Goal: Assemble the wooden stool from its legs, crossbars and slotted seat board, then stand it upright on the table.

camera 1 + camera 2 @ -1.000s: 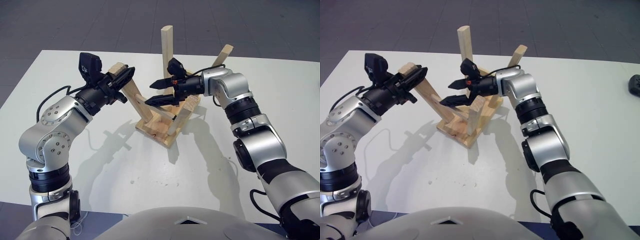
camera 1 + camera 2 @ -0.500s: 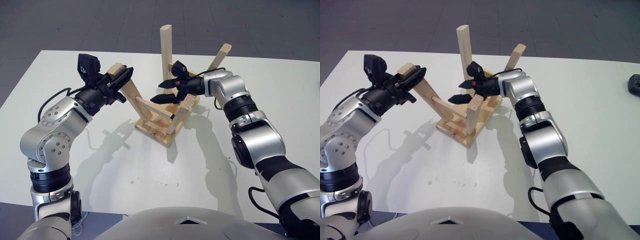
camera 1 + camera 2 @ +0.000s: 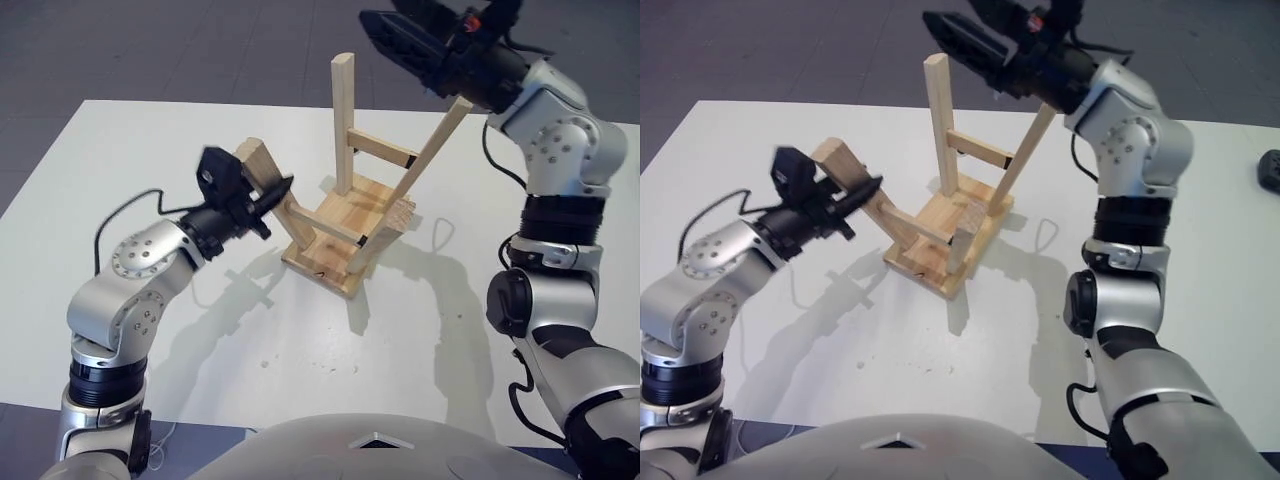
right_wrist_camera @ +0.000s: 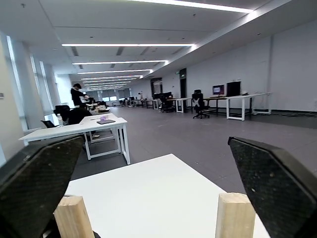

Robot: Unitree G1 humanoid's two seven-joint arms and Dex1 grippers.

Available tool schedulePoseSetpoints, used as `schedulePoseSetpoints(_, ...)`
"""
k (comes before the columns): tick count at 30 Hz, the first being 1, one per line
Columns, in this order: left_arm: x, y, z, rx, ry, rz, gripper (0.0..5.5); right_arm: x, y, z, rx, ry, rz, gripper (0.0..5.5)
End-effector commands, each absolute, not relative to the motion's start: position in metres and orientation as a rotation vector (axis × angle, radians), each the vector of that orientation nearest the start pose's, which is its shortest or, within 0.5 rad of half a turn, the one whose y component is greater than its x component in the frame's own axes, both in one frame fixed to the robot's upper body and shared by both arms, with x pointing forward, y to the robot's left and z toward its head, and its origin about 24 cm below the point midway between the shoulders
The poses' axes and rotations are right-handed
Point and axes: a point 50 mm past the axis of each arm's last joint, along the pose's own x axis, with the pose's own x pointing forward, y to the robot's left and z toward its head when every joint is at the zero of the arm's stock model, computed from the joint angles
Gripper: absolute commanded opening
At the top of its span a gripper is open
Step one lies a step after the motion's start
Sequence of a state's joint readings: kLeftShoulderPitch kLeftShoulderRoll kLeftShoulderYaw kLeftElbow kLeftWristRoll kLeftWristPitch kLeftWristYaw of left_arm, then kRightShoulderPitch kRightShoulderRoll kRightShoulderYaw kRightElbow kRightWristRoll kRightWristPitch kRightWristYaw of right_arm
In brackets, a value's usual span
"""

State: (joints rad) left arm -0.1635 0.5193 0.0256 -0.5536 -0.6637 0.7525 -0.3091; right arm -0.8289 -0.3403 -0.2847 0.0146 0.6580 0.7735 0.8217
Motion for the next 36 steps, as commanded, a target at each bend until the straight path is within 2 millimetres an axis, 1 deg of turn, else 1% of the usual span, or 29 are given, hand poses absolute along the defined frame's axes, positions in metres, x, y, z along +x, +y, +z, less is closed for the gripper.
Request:
schedulePoseSetpoints(1, 0.246, 0.161, 0.150, -0.006, 0.130, -0.653, 2.76, 0.297, -0.172, 0.258, 0.267, -0.262, 0.993, 5.40)
schedulePoseSetpoints(5, 0.247, 0.162, 0.153, -0.044, 0.126, -0.668, 3.31, 0.281, -0.186, 0.259, 0.290, -0.282, 0.927, 5.40)
schedulePoseSetpoints(8, 0.245, 0.162, 0.163, -0.163, 0.087, -0.722, 3.87, 0.269, -0.193, 0.255, 0.321, -0.284, 0.877, 5.40)
schedulePoseSetpoints(9, 0.243, 0.162, 0.171, -0.218, 0.055, -0.751, 4.02, 0.263, -0.196, 0.253, 0.340, -0.285, 0.868, 5.40)
schedulePoseSetpoints(11, 0.238, 0.164, 0.201, -0.407, -0.080, -0.837, 4.31, 0.250, -0.205, 0.248, 0.403, -0.303, 0.830, 5.40)
schedulePoseSetpoints(13, 0.235, 0.174, 0.232, -0.543, -0.209, -0.881, 4.68, 0.240, -0.216, 0.239, 0.459, -0.298, 0.768, 5.40)
schedulePoseSetpoints(14, 0.236, 0.182, 0.247, -0.578, -0.271, -0.865, 4.76, 0.234, -0.218, 0.231, 0.487, -0.277, 0.741, 5.40)
schedulePoseSetpoints(15, 0.238, 0.191, 0.258, -0.600, -0.320, -0.834, 4.99, 0.228, -0.219, 0.222, 0.492, -0.245, 0.727, 5.40)
schedulePoseSetpoints(16, 0.242, 0.203, 0.268, -0.620, -0.369, -0.763, 5.18, 0.221, -0.218, 0.212, 0.515, -0.195, 0.732, 5.40)
schedulePoseSetpoints(17, 0.247, 0.216, 0.272, -0.624, -0.396, -0.669, 5.31, 0.213, -0.217, 0.202, 0.523, -0.134, 0.746, 5.40)
schedulePoseSetpoints(18, 0.252, 0.226, 0.271, -0.613, -0.393, -0.578, 5.39, 0.206, -0.218, 0.193, 0.520, -0.077, 0.751, 5.40)
schedulePoseSetpoints(19, 0.258, 0.234, 0.262, -0.572, -0.354, -0.474, 5.39, 0.199, -0.219, 0.184, 0.538, -0.017, 0.758, 5.40)
schedulePoseSetpoints(21, 0.267, 0.240, 0.238, -0.456, -0.232, -0.336, 5.39, 0.191, -0.227, 0.169, 0.550, 0.066, 0.709, 5.40)
schedulePoseSetpoints(23, 0.274, 0.235, 0.206, -0.284, -0.078, -0.252, 5.39, 0.186, -0.237, 0.153, 0.551, 0.121, 0.628, 5.40)
schedulePoseSetpoints(24, 0.273, 0.230, 0.185, -0.158, 0.000, -0.246, 5.39, 0.186, -0.242, 0.145, 0.563, 0.142, 0.586, 5.40)
schedulePoseSetpoints(25, 0.269, 0.223, 0.170, -0.092, 0.053, -0.259, 5.39, 0.185, -0.245, 0.138, 0.572, 0.159, 0.555, 5.40)
schedulePoseSetpoints(27, 0.260, 0.208, 0.147, -0.014, 0.125, -0.314, 5.39, 0.183, -0.250, 0.124, 0.572, 0.197, 0.498, 5.40)
schedulePoseSetpoints(29, 0.252, 0.192, 0.134, -0.024, 0.156, -0.371, 5.39, 0.180, -0.247, 0.115, 0.563, 0.223, 0.482, 5.40)
schedulePoseSetpoints(32, 0.241, 0.168, 0.129, -0.053, 0.166, -0.473, 5.39, 0.178, -0.231, 0.112, 0.555, 0.223, 0.511, 5.40)
schedulePoseSetpoints(36, 0.236, 0.155, 0.130, -0.095, 0.163, -0.506, 5.39, 0.186, -0.225, 0.111, 0.533, 0.179, 0.471, 5.40)
